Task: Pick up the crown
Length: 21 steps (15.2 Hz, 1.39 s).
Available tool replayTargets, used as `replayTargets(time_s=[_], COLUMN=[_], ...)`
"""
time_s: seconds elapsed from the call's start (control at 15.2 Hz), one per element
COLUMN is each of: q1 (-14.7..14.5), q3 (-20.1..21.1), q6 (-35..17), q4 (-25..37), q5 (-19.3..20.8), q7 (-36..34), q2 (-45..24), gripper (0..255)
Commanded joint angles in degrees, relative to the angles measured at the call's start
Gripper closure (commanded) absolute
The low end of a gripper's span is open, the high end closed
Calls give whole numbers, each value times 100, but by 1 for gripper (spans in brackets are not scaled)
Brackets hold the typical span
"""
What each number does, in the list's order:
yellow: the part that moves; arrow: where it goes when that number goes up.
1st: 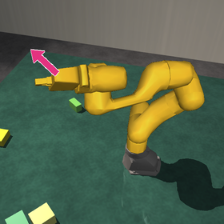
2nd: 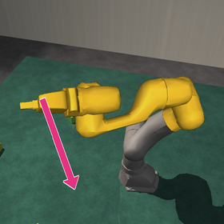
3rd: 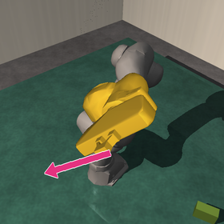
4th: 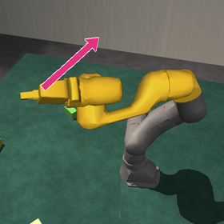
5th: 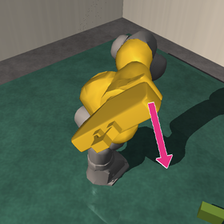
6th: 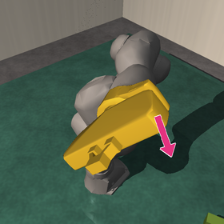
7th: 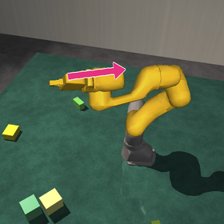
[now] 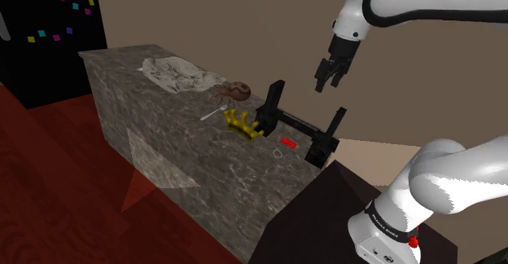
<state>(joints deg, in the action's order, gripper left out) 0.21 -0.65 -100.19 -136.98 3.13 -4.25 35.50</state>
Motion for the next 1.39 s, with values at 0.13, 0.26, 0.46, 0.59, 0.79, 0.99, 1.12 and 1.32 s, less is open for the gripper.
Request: replayTargets(time_s=[0.13, 0.26, 0.46, 0.59, 0.79, 0.99, 1.12, 1.32], q1=[-4, -14, -31, -44, -60, -67, -63, -42], q3=[-159, -219, -300, -346, -400, -430, -434, -416], q6=[-741, -1088, -1577, -1878, -2287, -2637, -2836, -3080], q4=[-44, -11, 101, 216, 447, 748, 986, 1397], q5=[42, 42, 21, -8, -74, -165, -235, -342], q7=[282, 410, 606, 741, 950, 1166, 1311, 1521], q2=[-695, -1081, -1692, -2117, -2771, -3438, -3887, -4562], gripper=[0, 0, 0, 0, 0, 0, 0, 0])
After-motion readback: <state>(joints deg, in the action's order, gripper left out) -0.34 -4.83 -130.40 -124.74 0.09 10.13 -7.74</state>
